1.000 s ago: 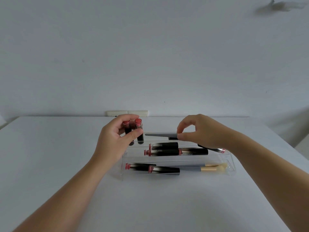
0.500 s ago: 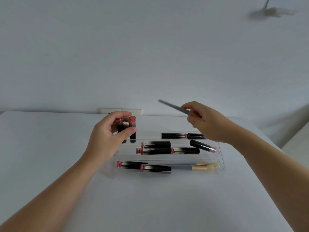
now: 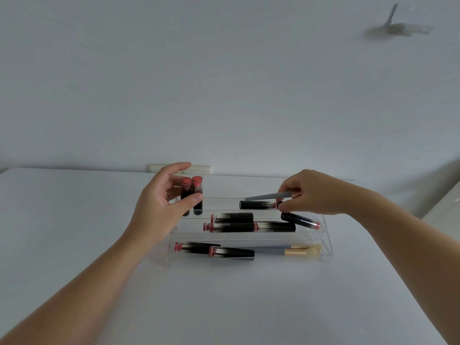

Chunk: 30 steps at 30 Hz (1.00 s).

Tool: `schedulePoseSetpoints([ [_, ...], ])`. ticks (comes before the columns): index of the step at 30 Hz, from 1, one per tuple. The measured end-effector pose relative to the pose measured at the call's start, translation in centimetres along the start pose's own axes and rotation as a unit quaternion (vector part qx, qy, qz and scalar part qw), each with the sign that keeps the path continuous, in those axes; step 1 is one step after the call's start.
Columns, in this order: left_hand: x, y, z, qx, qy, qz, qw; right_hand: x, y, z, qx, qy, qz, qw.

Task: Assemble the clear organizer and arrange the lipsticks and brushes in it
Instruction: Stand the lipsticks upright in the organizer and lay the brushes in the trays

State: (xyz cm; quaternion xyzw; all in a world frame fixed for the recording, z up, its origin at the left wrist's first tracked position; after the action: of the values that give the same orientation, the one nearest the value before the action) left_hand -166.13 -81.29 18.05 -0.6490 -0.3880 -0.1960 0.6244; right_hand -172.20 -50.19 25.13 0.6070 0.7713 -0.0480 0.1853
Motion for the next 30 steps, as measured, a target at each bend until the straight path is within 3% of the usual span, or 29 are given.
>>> schedulePoseSetpoints([
  [7,0.1,0.0,0.0,-0.014,-0.016,-0.001,1.000,0.0,0.2,-0.3,0.006,0.001,-0.008,1.000],
  [12,0.2,0.1,0.0,-0.017,-0.008,-0.012,1.000,-0.7,0.6,-1.1,0.098,-0.120,-0.039,0.987],
  [16,0.1,0.1,-0.1,-0.018,-0.012,-0.026,0.999,-2.5,0.7,-1.3,0.111,-0.217,-0.059,0.968],
  [24,0.6,0.1,-0.1,-0.030,-0.041,-0.030,0.998,-6.3,-0.4,0.4,0.063,-0.353,-0.052,0.932],
  [30,1.5,-0.1,-0.6,-0.010,-0.059,0.036,0.998,-7.7,-0.5,1.2,0.045,-0.399,-0.028,0.916],
])
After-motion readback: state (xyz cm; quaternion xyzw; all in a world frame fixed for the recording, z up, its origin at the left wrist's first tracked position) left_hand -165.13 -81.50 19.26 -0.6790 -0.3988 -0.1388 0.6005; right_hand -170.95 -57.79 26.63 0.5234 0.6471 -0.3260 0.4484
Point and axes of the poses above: each hand's wrist, its own y-axis away from the middle knuckle, its own z-axis out of the palm, x = y × z, the point moved 2 cm from there along -y, towards the middle knuckle, and after that the axes turned 15 degrees about z, right-handed, at the moved point
